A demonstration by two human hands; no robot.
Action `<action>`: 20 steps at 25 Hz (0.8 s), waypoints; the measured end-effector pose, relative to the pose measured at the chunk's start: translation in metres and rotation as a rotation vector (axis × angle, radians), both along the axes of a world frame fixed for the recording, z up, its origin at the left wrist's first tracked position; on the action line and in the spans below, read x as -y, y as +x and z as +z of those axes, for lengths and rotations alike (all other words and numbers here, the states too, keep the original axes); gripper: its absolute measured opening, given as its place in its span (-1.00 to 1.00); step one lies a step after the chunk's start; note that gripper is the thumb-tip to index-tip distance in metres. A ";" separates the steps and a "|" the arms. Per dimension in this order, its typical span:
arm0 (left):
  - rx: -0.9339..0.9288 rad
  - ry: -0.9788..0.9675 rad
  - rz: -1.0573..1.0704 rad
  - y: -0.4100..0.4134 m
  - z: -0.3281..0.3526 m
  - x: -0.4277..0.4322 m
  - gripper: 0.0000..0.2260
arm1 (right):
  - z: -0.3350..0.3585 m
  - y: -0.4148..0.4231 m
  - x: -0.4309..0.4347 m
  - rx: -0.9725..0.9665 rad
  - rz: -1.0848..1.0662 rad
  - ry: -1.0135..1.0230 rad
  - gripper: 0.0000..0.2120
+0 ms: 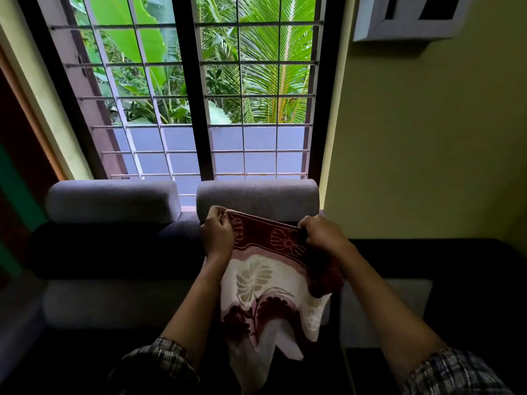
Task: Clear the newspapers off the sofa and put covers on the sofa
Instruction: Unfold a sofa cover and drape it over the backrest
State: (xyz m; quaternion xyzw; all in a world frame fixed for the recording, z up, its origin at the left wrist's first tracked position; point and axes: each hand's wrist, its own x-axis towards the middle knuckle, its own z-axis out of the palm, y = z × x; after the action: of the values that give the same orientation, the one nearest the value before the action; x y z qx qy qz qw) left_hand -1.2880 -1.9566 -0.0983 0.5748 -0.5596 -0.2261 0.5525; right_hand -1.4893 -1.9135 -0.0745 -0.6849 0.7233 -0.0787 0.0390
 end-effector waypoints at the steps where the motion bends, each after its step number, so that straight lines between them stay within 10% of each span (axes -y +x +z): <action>1: -0.027 -0.016 0.006 -0.003 -0.001 -0.006 -0.88 | -0.002 -0.001 -0.007 -0.016 -0.022 0.003 -0.68; 8: -0.115 -0.089 0.040 0.017 0.008 -0.053 -0.85 | -0.001 -0.001 -0.062 -0.053 -0.353 -0.194 -0.68; 15: -0.179 -0.112 0.023 0.054 0.007 -0.091 -0.85 | -0.001 0.029 -0.111 0.517 -0.583 -0.571 -0.80; 20: -0.283 0.089 -0.081 0.065 0.009 -0.104 -0.86 | 0.010 0.051 -0.135 0.585 -0.605 -0.816 -0.78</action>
State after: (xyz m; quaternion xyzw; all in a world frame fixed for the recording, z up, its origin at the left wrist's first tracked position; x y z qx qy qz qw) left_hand -1.2225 -1.8526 -0.0892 0.5383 -0.4882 -0.3515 0.5902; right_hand -1.4383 -1.7786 -0.0650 -0.3572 0.7571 -0.5443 -0.0541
